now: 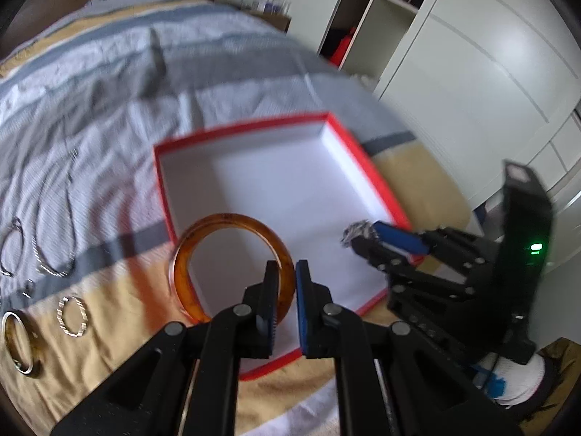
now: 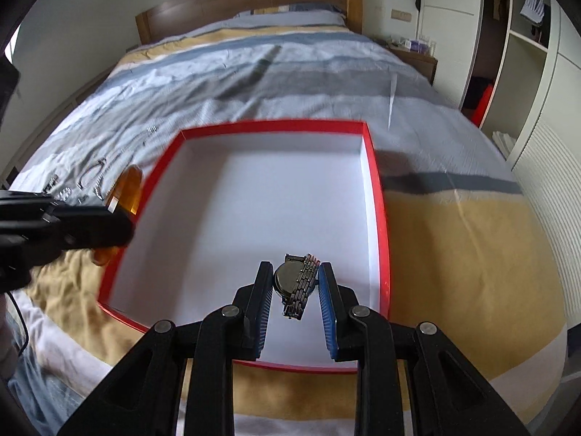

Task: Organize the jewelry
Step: 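Carry the amber bangle in the left tool and the watch in the right tool to the red box, then open the left tool to drop the amber bangle while the right tool releases the watch into the box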

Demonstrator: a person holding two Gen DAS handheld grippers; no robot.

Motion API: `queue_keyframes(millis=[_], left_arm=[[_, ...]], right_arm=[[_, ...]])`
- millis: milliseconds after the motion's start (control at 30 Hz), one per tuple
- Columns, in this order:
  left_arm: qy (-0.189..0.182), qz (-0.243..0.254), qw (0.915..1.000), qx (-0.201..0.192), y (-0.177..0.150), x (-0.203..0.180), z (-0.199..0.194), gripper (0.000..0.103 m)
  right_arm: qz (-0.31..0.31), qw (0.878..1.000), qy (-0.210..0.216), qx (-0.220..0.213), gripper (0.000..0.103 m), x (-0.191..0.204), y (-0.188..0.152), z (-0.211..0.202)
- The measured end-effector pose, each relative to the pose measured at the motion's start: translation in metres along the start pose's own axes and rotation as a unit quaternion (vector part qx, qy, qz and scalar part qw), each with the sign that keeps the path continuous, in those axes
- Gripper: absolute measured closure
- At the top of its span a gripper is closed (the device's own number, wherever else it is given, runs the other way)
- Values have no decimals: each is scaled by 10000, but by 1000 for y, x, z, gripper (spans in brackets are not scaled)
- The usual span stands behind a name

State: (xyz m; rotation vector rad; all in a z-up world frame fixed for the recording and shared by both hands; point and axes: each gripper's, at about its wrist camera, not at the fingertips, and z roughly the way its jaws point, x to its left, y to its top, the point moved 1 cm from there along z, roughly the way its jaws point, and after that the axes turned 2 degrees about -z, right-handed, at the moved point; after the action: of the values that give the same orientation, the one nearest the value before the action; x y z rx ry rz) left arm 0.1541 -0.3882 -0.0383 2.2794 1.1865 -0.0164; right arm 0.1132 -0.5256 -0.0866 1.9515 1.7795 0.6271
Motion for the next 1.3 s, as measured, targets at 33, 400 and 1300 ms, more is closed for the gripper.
queue_keyframes(millis=[33, 400, 1300], left_arm=[[52, 3, 10000, 40, -2, 1, 6, 94], [224, 35, 9993, 288, -19, 9, 36, 91], [868, 149, 9930, -793, -46, -3, -81, 74]], right_arm=[[-4, 10000, 11, 30, 78, 0, -1, 3], [-341, 9992, -74, 187, 78, 8, -8, 16], [-91, 9988, -387, -274, 57, 30, -27, -93]])
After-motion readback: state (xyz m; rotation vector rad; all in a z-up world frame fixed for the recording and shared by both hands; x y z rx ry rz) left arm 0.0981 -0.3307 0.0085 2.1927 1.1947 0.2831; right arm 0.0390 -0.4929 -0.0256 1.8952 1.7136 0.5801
